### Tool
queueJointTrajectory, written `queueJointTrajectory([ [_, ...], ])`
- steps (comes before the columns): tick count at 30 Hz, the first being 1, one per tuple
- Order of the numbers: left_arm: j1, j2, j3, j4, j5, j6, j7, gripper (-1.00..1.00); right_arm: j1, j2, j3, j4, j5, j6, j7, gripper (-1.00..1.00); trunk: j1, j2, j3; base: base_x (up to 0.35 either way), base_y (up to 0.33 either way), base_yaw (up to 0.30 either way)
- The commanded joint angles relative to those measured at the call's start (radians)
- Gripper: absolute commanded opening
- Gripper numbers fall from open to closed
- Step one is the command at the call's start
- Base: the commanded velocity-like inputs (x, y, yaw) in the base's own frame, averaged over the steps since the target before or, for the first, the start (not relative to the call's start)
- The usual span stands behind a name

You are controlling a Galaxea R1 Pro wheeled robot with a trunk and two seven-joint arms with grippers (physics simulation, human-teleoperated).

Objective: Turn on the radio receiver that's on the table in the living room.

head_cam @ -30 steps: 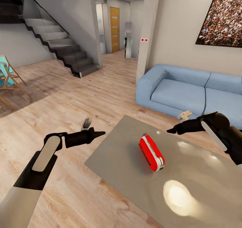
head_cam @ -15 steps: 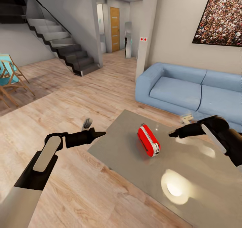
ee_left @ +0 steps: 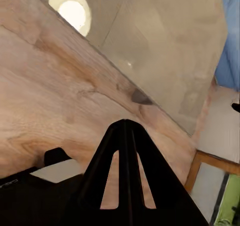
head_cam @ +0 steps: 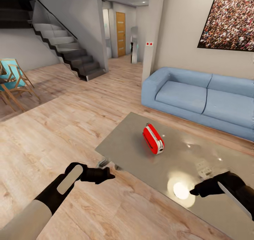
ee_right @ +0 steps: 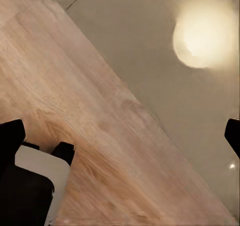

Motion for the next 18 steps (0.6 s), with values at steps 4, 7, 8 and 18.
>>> queueJointTrajectory([
  [4,0.06,0.01,-0.064,0.081,-0.009,-0.047,0.005,-1.0,0.042,0.009,0.002,0.134,-0.006,-0.078,-0.008,1.0,0.0,0.0,0.006,-0.346,0.0,0.0],
  [7,0.07,-0.003,-0.155,0.446,-0.089,-0.214,0.008,-1.0,0.072,0.114,0.004,0.459,0.008,-0.206,-0.019,1.0,0.0,0.0,0.01,-0.24,0.0,0.019],
  [8,0.071,-0.017,-0.177,0.61,-0.122,-0.314,0.004,-1.0,0.081,0.193,0.007,0.645,0.034,-0.307,-0.037,1.0,0.0,0.0,0.01,-0.07,0.0,0.007],
  [18,0.224,-0.113,-0.202,0.967,-0.22,-0.665,-0.001,-1.0,0.201,0.521,0.015,1.183,0.126,-0.849,-0.221,1.0,0.0,0.0,0.011,-0.01,0.0,0.001],
])
